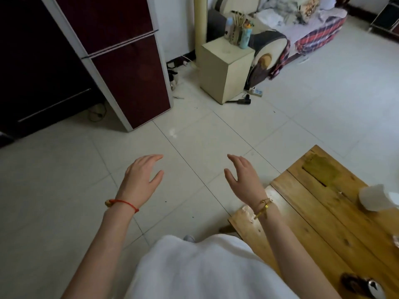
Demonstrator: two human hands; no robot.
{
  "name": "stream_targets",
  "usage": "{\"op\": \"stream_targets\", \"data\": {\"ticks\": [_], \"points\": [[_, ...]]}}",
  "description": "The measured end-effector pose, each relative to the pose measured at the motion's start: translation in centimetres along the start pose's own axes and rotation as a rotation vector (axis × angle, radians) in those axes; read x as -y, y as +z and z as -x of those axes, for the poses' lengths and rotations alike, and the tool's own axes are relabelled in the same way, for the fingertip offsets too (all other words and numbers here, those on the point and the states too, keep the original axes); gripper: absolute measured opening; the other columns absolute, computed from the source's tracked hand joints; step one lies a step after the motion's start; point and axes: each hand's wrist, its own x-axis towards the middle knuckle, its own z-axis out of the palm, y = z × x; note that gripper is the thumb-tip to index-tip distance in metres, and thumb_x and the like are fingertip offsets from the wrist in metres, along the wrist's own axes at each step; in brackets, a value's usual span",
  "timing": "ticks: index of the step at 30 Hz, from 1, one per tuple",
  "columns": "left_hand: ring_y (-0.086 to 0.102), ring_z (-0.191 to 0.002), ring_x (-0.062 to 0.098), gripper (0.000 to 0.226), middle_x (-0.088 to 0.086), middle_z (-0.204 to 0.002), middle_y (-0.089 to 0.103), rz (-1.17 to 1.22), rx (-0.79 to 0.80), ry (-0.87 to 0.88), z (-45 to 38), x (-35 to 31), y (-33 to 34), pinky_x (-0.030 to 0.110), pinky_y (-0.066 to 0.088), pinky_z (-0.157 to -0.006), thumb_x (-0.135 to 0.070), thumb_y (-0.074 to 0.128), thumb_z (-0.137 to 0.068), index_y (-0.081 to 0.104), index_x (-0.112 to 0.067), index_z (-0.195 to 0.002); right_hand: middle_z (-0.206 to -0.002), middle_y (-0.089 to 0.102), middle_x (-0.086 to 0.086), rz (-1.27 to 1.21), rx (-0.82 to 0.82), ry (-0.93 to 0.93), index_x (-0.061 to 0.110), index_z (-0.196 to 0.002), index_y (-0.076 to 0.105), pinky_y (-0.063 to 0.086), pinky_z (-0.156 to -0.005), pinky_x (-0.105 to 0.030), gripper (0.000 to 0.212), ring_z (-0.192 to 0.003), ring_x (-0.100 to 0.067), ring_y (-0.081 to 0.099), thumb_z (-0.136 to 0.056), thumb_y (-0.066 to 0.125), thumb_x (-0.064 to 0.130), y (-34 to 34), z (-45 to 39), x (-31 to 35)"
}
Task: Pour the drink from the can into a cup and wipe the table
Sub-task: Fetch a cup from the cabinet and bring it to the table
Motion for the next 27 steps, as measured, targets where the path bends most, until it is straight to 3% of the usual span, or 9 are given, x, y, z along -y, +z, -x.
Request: {"op": "stream_targets", "data": {"ticks": [13, 27], "points": [[0.049, -0.127, 0.021, 0.042, 0.001, -0.135, 0.057, 0.035, 0.025, -0.064, -10.6, 7.0, -1.7, 0.047, 0.039, -0.109, -0.022, 0.06, -0.094, 0.053, -0.017, -0.135, -0.142, 0.049, -0.005, 0.029, 0.075, 0.019, 0.011, -0.142, 0.043, 0.029, -0.115, -0.038, 0.048, -0.136, -0.025, 0.04, -0.098, 0.049, 0.029, 3.9, -12.7, 3.0], [0.027, -0.145, 0.017, 0.049, -0.002, -0.151, 0.042, -0.028, -0.052, 0.014, -41.0, 8.7, -4.8, 0.043, 0.016, -0.122, -0.025, 0.056, -0.096, 0.046, -0.02, -0.144, -0.154, 0.036, -0.003, 0.096, -0.028, -0.077, 0.016, -0.149, 0.033, 0.017, -0.121, -0.036, 0.054, -0.146, -0.024, 0.024, -0.101, 0.042, 0.037, -2.1, -42.1, 4.9]]}}
